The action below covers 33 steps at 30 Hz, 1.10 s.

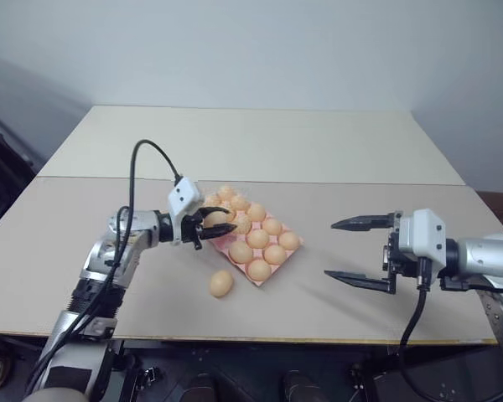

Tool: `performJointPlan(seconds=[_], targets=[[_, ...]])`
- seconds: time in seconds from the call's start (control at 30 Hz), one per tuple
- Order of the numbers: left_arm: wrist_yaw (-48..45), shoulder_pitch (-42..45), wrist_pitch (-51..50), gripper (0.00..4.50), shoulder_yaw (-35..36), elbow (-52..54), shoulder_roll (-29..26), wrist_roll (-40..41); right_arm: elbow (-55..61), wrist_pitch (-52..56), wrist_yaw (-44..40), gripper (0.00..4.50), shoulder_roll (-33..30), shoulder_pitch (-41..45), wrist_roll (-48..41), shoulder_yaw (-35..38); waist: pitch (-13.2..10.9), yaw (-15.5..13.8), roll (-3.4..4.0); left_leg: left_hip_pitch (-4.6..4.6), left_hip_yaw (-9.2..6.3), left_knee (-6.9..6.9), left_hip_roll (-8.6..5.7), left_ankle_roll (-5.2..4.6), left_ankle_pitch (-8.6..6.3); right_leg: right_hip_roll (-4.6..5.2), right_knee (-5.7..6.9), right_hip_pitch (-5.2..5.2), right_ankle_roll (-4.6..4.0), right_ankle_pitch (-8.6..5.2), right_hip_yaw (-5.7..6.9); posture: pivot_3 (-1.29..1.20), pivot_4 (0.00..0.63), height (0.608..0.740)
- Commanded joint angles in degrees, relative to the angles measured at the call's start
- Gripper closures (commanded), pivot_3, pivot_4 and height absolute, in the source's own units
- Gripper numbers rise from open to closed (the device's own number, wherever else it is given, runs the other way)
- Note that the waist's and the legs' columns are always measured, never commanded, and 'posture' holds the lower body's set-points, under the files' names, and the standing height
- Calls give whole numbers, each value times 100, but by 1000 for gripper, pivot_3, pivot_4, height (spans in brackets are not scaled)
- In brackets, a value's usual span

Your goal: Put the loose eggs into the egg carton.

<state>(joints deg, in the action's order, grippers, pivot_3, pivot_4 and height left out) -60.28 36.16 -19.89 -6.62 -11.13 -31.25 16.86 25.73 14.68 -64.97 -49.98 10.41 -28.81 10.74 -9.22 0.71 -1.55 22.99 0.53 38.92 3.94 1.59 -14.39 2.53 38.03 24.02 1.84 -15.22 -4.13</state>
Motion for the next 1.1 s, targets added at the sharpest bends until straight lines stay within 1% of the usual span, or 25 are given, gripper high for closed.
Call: performJointPlan(seconds=[0.03, 0.13, 0.2, 0.3, 0.33, 0.47, 0.5, 0.63, 0.8, 0.93, 1.07, 1.1], targets=[[-24, 198, 115, 2388, -13, -18, 29, -92, 230, 27, 106, 0, -70, -6, -179, 279, 0, 3, 0, 0, 0, 0, 0, 0, 0, 0, 0, 0, 0, 0, 0, 0, 150, 740], [-100, 192, 167, 2388, -119, -82, 23, -198, 280, 28, 149, 0, -78, -55, -193, 301, 0, -1, 0, 2, -1, -1, 0, 0, 0, 0, -2, 1, 1, 0, 0, 0, 150, 740], [67, 195, 127, 2388, -152, -161, 101, -293, 297, 28, 178, 0, -77, -75, -193, 306, 0, -3, 0, 3, -1, -1, -1, 0, 0, 0, -3, 1, 1, 0, 1, 0, 150, 740], [20, 175, 188, 1674, -156, -215, 174, -302, 320, 30, 219, 0, -73, -97, -201, 310, 0, -4, 0, 1, -2, 1, -1, 0, 0, 0, -1, 0, 1, 0, 1, 0, 150, 740], [22, 164, 163, 1327, -146, -194, 190, -300, 331, 17, 231, 0, -67, -103, -195, 307, 0, -4, 0, 1, -2, 1, -1, 0, 0, 0, -1, 0, 1, 0, 1, 0, 150, 740], [-10, 144, 130, 170, -94, -63, 172, -261, 357, 17, 254, 0, -64, -118, -209, 303, 0, -3, 0, 2, -2, 0, -1, 0, 0, 0, -2, 0, 1, 0, 1, 0, 150, 740], [-22, 137, 124, 55, -56, -6, 151, -228, 364, 18, 257, 0, -63, -122, -213, 303, 0, -3, 0, 2, -2, 0, -1, 0, 0, 0, -2, 0, 1, 0, 1, 0, 150, 740], [-13, 120, 55, 55, 146, 186, 63, -108, 380, 17, 274, 0, -55, -122, -217, 282, 0, -3, 0, 2, -3, 1, -1, 0, 0, 0, -1, 0, 1, 0, 1, 0, 150, 740], [-55, 53, -32, 55, 605, 543, -288, 187, 362, -1, 268, 0, -54, -73, -254, 227, 0, 19, 0, 2, -3, 0, 0, 0, 0, 0, -1, 2, 1, 0, 0, 0, 150, 740], [-238, -196, -139, 55, 1104, 832, -848, 468, 261, -23, 229, 0, -41, 37, -260, 134, 0, 35, 0, -1, -2, -1, 1, 0, 0, 0, 0, 2, 1, 0, -1, 0, 150, 740], [-631, -918, -251, 55, 1749, 1258, -1580, 834, 101, -43, 125, 0, -20, 116, -304, 107, 0, 25, 0, 0, -1, -3, 1, 0, 0, 1, -3, 3, 2, -1, 0, 0, 150, 740], [-659, -1066, -277, 55, 1859, 1343, -1694, 895, 70, -39, 105, 0, -12, 131, -314, 104, 0, 24, 0, -1, -1, -3, 1, 0, 0, 1, -3, 2, 2, -1, 0, 0, 150, 740]])
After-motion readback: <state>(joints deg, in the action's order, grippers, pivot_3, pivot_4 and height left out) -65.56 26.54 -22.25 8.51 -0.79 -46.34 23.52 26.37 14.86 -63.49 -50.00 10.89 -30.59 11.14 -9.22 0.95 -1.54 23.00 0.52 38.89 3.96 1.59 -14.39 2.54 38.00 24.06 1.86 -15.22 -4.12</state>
